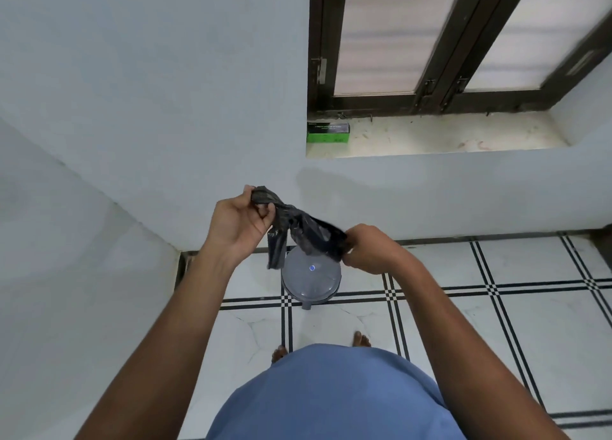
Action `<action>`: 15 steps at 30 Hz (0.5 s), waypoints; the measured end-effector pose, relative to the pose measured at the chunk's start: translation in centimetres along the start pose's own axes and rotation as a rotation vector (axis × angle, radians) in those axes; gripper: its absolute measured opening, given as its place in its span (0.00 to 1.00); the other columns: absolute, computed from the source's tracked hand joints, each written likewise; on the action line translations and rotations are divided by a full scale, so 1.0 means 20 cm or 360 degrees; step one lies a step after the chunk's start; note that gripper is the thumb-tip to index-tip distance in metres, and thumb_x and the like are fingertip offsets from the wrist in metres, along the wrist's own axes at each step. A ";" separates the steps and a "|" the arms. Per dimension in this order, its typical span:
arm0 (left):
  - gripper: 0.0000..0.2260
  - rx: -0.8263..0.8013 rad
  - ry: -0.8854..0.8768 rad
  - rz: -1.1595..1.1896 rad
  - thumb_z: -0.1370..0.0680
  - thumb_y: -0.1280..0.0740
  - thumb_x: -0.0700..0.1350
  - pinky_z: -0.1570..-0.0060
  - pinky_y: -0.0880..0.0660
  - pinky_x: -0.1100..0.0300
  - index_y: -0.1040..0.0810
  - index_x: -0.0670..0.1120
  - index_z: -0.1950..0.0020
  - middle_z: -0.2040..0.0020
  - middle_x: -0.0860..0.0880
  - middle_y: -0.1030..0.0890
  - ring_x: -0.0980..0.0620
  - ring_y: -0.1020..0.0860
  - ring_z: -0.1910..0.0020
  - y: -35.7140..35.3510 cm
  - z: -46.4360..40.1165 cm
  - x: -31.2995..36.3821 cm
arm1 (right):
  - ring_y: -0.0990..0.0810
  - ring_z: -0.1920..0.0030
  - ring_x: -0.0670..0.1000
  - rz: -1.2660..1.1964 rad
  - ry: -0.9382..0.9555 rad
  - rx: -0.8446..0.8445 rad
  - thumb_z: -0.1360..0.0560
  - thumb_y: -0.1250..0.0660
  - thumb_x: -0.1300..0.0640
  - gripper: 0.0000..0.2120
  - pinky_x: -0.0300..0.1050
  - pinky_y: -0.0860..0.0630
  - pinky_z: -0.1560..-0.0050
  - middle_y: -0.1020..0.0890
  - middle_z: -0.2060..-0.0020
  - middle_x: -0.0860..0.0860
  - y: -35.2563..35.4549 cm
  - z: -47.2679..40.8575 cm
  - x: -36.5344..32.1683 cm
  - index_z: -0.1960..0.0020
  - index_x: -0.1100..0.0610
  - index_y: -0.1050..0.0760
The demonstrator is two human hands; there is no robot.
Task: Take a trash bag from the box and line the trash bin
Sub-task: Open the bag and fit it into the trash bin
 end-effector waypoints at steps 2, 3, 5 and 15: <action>0.12 0.0009 -0.0071 -0.0284 0.11 0.40 0.39 0.64 0.20 0.62 0.24 0.46 0.53 0.58 0.48 0.27 0.55 0.29 0.69 -0.06 0.00 0.01 | 0.12 0.45 0.55 -0.0246 0.0038 -0.0010 0.30 0.30 0.50 0.22 0.54 0.13 0.43 0.11 0.43 0.51 0.05 0.05 -0.03 0.36 0.50 0.16; 0.11 -0.0076 -0.0061 -0.0475 0.12 0.40 0.38 0.63 0.21 0.63 0.24 0.46 0.53 0.58 0.48 0.28 0.56 0.29 0.70 -0.10 0.01 0.01 | 0.13 0.41 0.54 -0.0533 0.0104 0.0045 0.30 0.29 0.49 0.26 0.54 0.15 0.38 0.12 0.40 0.50 0.10 0.08 -0.07 0.32 0.49 0.18; 0.09 -0.0375 0.0052 -0.0872 0.13 0.36 0.39 0.60 0.22 0.63 0.26 0.47 0.53 0.58 0.49 0.28 0.56 0.27 0.66 -0.21 0.03 -0.04 | 0.17 0.33 0.49 -0.1053 0.0322 0.0024 0.30 0.27 0.47 0.32 0.49 0.22 0.31 0.15 0.34 0.47 0.16 0.11 -0.17 0.26 0.49 0.21; 0.10 -0.0012 -0.0398 -0.1143 0.14 0.32 0.33 0.58 0.19 0.60 0.23 0.48 0.50 0.58 0.48 0.23 0.52 0.21 0.61 -0.33 0.01 0.03 | 0.13 0.51 0.47 -0.0373 0.0372 -0.0081 0.26 0.19 0.55 0.13 0.48 0.20 0.44 0.11 0.53 0.45 0.24 0.01 -0.12 0.43 0.51 0.14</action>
Point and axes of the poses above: each hand's wrist, its own z-axis away from the middle knuckle, its own y-axis out of the back of the hand, x = y × z, the point moved 7 cm from there along -z, towards the middle knuckle
